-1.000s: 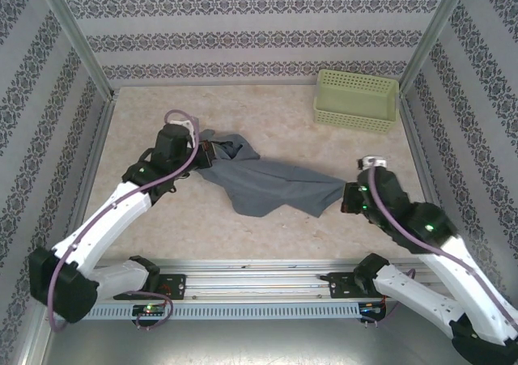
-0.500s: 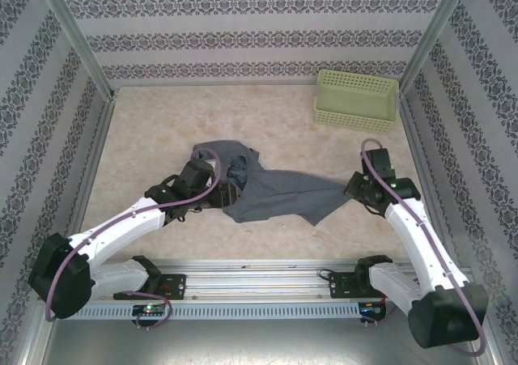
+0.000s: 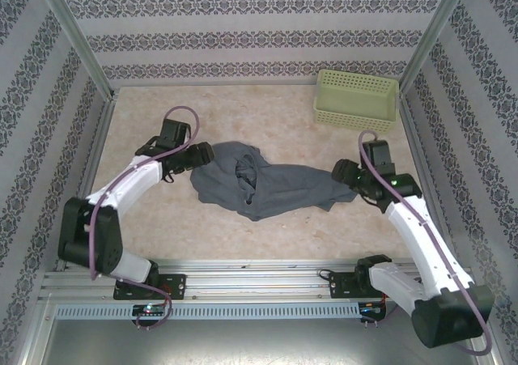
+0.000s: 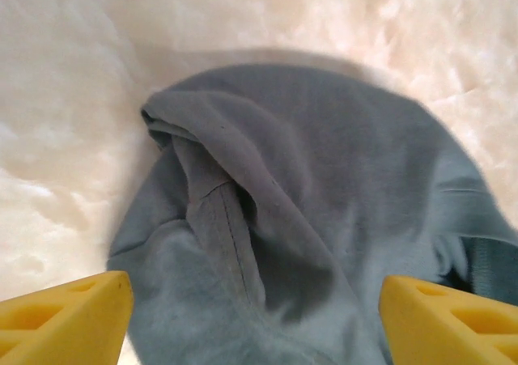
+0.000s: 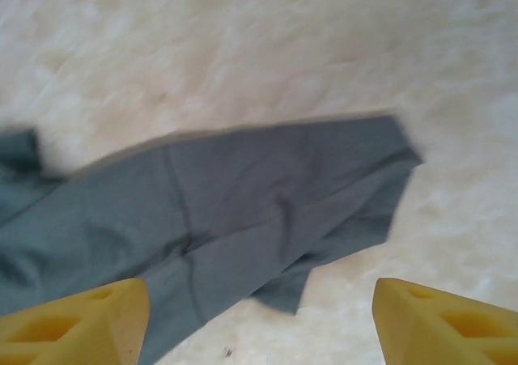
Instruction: Fold the inside-out t-shirt
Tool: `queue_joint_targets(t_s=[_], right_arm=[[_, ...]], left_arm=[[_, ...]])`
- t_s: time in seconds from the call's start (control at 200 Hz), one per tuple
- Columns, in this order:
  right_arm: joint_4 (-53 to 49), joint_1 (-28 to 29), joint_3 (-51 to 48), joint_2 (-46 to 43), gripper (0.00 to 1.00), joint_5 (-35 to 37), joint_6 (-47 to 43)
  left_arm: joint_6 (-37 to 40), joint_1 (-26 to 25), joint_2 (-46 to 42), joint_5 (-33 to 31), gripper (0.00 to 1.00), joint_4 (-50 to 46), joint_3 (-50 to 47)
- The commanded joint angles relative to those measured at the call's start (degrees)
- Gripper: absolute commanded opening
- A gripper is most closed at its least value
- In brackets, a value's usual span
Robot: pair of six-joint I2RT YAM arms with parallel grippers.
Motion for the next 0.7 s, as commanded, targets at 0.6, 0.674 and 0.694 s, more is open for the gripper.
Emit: queue_joint_targets(t_s=[0.6,0.674,0.694], right_arm=[[29.6,26.6,1.8,36.1,0.72,-5.0,20.8],[26.9,23.0,1.3,34.3,0.72,-2.0,20.4],[26.0,22.0,1.0,33.8,0.72,-1.2,20.1]], left_arm=[[-10.5,-16.7,-1.8,6.5,0.12,7.9,-9.0],[-13.5,-20.6,-5.5,4.1,0.12,8.2,-10.9],[-14.2,-21.5,-6.3,3.8,0.12,8.7,-11.3]])
